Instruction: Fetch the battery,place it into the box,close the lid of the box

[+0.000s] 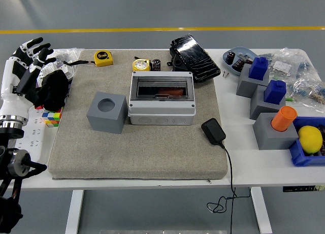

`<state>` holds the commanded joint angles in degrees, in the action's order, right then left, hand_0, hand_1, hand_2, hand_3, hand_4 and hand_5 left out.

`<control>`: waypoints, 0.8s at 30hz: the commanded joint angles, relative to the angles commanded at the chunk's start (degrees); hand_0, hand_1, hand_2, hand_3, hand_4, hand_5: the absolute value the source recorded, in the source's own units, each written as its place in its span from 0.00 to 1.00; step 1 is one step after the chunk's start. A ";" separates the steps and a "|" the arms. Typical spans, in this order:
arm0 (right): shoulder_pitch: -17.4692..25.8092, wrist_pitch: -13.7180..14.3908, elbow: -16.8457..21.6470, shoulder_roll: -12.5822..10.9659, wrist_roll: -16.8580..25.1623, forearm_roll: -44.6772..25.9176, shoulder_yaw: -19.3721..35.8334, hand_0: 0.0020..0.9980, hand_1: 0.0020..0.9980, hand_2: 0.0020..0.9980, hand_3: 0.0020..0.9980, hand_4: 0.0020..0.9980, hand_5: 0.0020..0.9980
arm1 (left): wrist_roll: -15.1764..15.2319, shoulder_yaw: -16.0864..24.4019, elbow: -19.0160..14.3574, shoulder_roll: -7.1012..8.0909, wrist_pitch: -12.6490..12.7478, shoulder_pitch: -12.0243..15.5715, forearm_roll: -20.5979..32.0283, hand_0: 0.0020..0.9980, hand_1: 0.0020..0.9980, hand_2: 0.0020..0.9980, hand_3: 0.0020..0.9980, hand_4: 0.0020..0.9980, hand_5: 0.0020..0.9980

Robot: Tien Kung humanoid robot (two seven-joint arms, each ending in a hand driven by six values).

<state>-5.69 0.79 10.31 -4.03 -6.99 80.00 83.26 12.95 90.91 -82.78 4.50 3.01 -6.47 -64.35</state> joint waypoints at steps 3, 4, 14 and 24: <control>0.02 -0.04 0.00 0.00 -0.01 0.03 -0.05 0.64 0.64 0.68 0.59 1.00 0.58 | 0.24 -0.01 -0.05 0.01 0.53 0.02 -0.16 0.54 0.67 0.67 0.69 1.00 0.47; 0.02 -0.05 0.00 0.00 -0.02 0.05 -0.05 0.64 0.64 0.68 0.59 1.00 0.58 | 0.40 -0.04 -0.04 0.04 0.61 0.02 -0.07 0.54 0.67 0.67 0.69 1.00 0.47; -0.13 -0.17 0.00 -0.26 -0.06 0.07 -0.38 0.65 0.64 0.68 0.59 1.00 0.58 | 0.99 -0.54 -0.12 0.49 0.43 -0.10 0.23 0.54 0.67 0.67 0.68 1.00 0.48; 0.12 -0.22 0.00 -0.03 -0.12 0.17 -0.52 0.65 0.64 0.68 0.59 1.00 0.58 | 1.32 -0.75 -0.08 0.86 0.32 0.15 0.26 0.53 0.66 0.67 0.68 1.00 0.48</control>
<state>-5.57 0.57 10.31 -4.06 -7.11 80.17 82.74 14.27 90.16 -82.86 5.36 3.33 -6.32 -64.08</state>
